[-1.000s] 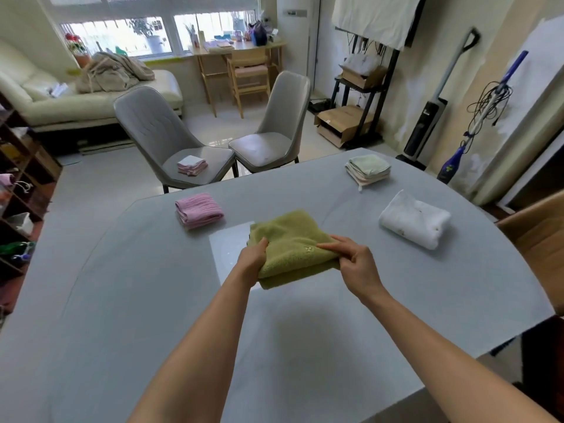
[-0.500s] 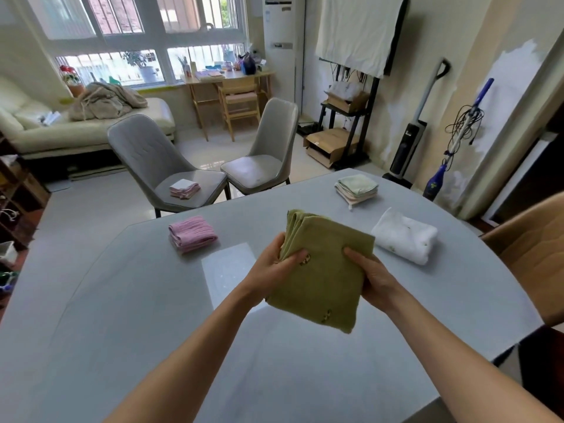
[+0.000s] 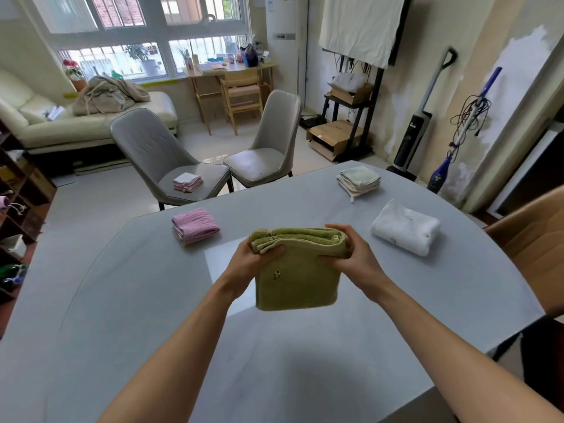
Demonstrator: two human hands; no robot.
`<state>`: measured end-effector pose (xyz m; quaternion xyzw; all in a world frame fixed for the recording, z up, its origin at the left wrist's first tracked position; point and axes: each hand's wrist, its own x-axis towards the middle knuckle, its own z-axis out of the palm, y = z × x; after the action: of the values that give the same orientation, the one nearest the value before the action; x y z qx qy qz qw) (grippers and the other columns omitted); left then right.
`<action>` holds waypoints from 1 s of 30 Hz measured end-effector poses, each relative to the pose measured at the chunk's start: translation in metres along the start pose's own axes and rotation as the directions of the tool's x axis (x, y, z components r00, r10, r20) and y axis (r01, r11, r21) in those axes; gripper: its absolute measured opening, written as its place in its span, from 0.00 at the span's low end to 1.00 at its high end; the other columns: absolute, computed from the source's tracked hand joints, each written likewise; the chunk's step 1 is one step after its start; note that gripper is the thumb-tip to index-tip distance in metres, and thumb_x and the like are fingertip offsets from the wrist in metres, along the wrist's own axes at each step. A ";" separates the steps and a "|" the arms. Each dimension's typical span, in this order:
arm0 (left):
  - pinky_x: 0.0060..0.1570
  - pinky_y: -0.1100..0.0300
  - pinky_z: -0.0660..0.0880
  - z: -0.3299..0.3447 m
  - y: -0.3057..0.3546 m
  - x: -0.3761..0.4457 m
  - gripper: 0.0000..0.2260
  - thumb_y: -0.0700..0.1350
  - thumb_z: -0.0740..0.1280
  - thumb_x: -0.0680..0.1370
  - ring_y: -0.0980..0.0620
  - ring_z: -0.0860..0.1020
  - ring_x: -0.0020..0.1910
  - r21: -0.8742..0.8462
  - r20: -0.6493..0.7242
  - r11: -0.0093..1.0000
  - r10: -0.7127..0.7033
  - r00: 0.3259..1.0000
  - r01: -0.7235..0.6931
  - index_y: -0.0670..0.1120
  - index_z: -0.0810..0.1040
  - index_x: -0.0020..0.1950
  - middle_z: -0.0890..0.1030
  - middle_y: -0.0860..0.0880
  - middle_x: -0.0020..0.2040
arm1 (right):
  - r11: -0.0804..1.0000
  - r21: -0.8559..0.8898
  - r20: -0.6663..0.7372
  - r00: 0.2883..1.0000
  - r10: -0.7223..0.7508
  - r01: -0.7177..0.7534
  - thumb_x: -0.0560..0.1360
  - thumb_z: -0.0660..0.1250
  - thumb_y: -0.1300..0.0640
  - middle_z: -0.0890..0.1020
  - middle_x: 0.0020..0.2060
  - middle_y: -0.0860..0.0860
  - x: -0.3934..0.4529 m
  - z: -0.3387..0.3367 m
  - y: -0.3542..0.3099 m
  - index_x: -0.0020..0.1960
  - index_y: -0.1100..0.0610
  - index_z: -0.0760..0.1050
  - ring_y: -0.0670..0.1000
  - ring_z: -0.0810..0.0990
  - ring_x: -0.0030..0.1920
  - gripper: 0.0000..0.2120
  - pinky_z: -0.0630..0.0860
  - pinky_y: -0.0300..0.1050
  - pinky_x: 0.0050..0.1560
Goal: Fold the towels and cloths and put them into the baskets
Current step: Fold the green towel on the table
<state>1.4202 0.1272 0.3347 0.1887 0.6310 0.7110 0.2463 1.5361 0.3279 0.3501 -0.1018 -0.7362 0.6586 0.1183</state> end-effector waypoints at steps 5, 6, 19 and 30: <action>0.54 0.55 0.77 -0.003 -0.006 0.000 0.16 0.45 0.72 0.73 0.47 0.81 0.55 -0.090 0.002 0.995 -0.046 0.999 0.046 0.43 0.77 0.60 0.82 0.44 0.56 | 0.807 -0.485 0.156 0.941 -0.300 0.338 0.71 0.73 0.61 0.74 0.60 0.47 -0.001 -0.012 0.003 0.60 0.47 0.68 0.49 0.79 0.53 0.23 0.80 0.45 0.52; 0.53 0.55 0.77 -0.001 -0.005 -0.001 0.17 0.46 0.72 0.74 0.47 0.81 0.55 -0.103 0.002 0.993 -0.058 0.998 0.058 0.43 0.77 0.61 0.82 0.43 0.57 | 0.749 -0.540 0.185 0.922 -0.339 0.384 0.71 0.73 0.61 0.73 0.61 0.47 0.000 -0.014 0.003 0.58 0.48 0.69 0.48 0.77 0.55 0.21 0.79 0.44 0.53; 0.49 0.54 0.75 0.054 -0.017 0.011 0.12 0.53 0.63 0.80 0.50 0.80 0.48 0.394 -0.182 0.919 0.083 0.980 -0.005 0.44 0.78 0.52 0.82 0.48 0.47 | 0.935 -0.351 -0.069 0.995 -0.074 0.045 0.73 0.72 0.57 0.74 0.34 0.48 -0.010 -0.037 -0.012 0.42 0.55 0.69 0.45 0.72 0.35 0.11 0.69 0.39 0.36; 0.41 0.62 0.71 0.119 -0.039 0.065 0.12 0.55 0.60 0.81 0.55 0.79 0.46 0.240 -0.344 0.963 -0.031 0.938 0.120 0.49 0.77 0.51 0.81 0.51 0.46 | 0.778 0.337 0.174 0.847 0.503 -0.531 0.70 0.73 0.46 0.83 0.56 0.54 0.004 -0.087 0.088 0.63 0.59 0.74 0.54 0.82 0.56 0.27 0.76 0.54 0.61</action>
<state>1.4406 0.2642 0.3089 0.0699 0.7576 0.6347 0.1353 1.5584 0.4217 0.2722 -0.2510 -0.5453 0.7961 -0.0772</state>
